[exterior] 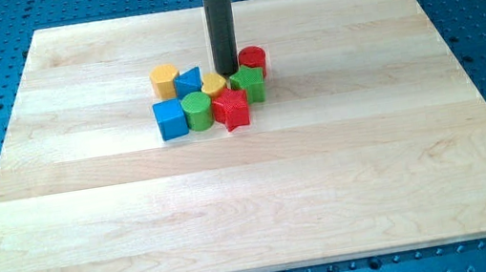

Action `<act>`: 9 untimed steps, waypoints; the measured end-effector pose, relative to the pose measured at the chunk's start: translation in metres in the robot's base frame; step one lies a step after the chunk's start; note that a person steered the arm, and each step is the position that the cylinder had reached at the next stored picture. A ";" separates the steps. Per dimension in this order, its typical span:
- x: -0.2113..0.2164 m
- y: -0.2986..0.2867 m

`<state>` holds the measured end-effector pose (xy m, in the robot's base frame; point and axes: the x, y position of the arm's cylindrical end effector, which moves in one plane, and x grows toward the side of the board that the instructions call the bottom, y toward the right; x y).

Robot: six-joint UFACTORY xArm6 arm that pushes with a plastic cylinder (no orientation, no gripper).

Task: Move the red circle into the green star

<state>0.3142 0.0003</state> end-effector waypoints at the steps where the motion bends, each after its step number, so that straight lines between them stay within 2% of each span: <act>1: -0.010 0.038; 2: 0.025 0.081; 3: 0.044 0.052; 5: -0.013 0.068; 7: 0.018 0.025; 8: 0.003 0.010; 9: -0.012 -0.046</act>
<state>0.3025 -0.0457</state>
